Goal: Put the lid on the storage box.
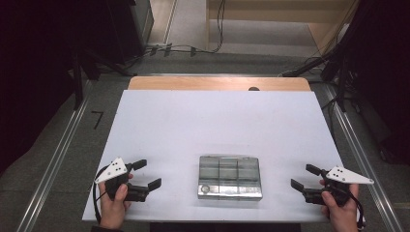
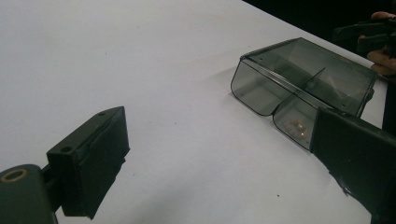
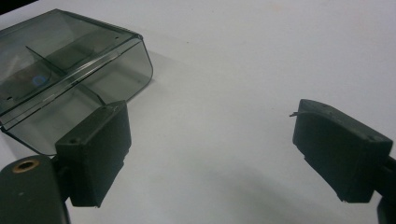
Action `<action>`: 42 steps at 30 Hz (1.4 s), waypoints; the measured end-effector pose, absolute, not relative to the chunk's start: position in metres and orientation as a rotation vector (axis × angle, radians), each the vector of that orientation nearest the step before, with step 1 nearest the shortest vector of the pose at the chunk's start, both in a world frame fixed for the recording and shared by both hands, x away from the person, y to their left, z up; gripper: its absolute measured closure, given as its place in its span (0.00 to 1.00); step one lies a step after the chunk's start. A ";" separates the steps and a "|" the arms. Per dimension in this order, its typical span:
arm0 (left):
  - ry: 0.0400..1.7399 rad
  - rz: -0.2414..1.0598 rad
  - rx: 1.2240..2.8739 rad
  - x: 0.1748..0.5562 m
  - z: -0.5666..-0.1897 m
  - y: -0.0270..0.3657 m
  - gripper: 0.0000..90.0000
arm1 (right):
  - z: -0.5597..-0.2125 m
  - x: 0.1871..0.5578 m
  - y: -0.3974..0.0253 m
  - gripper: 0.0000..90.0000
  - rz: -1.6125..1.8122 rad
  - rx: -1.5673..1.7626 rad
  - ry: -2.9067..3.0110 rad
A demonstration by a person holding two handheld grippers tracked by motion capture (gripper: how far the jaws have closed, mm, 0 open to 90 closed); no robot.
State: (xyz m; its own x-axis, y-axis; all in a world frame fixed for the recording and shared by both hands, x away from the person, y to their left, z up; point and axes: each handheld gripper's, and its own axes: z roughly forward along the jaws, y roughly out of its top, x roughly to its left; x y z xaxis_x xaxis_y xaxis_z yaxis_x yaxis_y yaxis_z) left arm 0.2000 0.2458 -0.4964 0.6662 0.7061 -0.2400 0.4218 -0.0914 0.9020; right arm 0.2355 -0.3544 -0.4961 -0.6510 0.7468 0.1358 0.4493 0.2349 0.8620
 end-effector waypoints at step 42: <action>0.940 0.281 1.736 0.208 -0.506 0.247 0.02 | -0.503 0.243 -0.361 0.01 1.352 1.154 2.185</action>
State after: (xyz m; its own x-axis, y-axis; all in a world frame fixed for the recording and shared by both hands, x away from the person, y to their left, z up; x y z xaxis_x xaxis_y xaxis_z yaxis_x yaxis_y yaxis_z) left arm 0.2076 0.2469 -0.5063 0.6586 0.7073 -0.2569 0.4507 -0.0974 0.8873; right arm 0.2432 -0.3614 -0.5027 -0.6211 0.7719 0.1357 0.4659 0.2244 0.8559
